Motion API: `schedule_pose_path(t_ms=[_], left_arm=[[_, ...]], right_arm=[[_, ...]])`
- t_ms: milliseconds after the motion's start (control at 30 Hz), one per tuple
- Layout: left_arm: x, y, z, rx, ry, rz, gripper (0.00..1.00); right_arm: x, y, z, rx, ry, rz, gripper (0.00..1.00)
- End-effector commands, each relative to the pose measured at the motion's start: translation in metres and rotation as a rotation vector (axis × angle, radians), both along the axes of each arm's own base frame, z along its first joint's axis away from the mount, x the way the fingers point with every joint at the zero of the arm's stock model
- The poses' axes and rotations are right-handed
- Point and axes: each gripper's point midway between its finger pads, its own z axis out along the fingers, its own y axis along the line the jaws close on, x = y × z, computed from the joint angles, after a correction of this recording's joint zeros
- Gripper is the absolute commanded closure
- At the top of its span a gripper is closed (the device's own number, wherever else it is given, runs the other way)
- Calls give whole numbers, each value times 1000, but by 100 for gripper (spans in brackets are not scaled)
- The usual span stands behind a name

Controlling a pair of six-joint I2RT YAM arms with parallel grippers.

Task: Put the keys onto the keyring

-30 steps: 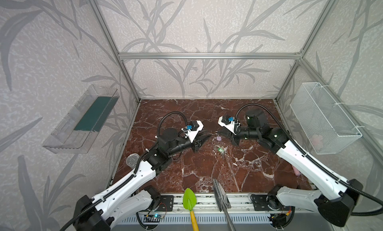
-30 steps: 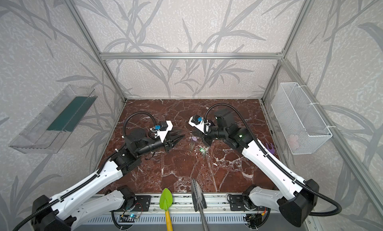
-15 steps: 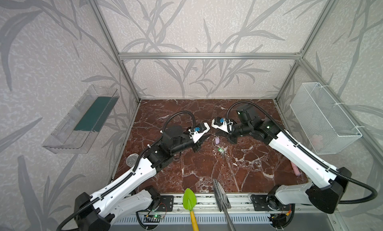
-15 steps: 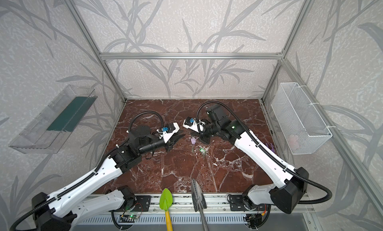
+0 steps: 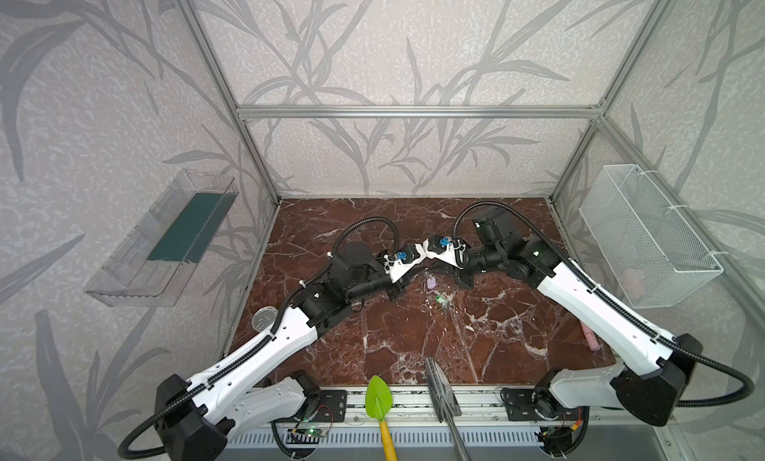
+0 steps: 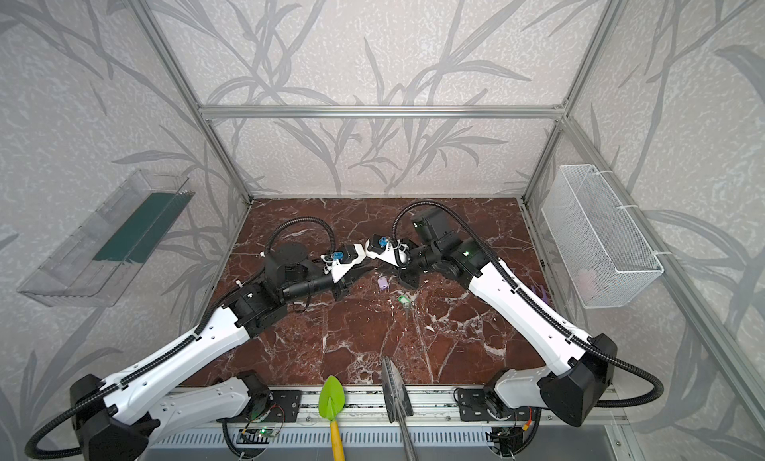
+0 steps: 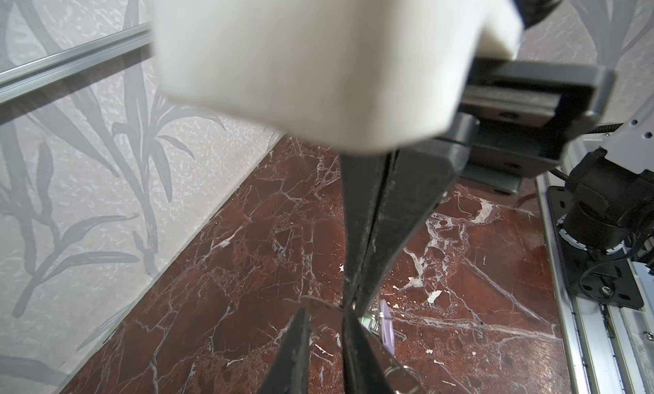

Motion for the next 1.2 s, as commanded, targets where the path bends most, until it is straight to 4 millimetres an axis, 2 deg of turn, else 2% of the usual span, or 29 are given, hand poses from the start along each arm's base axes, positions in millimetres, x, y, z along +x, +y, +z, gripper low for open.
schedule_pose_path(t_ms=[0,300,933,1167], left_arm=[[-7,-5,5,11,1,-52,80],[-11,-8,4,17,25,-79,80],[-4,-8,-6,57,69,-46,82],[-2,-6,-7,61,69,-33,79]], right_arm=[[-5,3,19,45,-36,28,100],[-4,3,21,54,-51,25,100],[-12,2,29,94,-62,51,100],[-17,1,32,116,-70,54,100]])
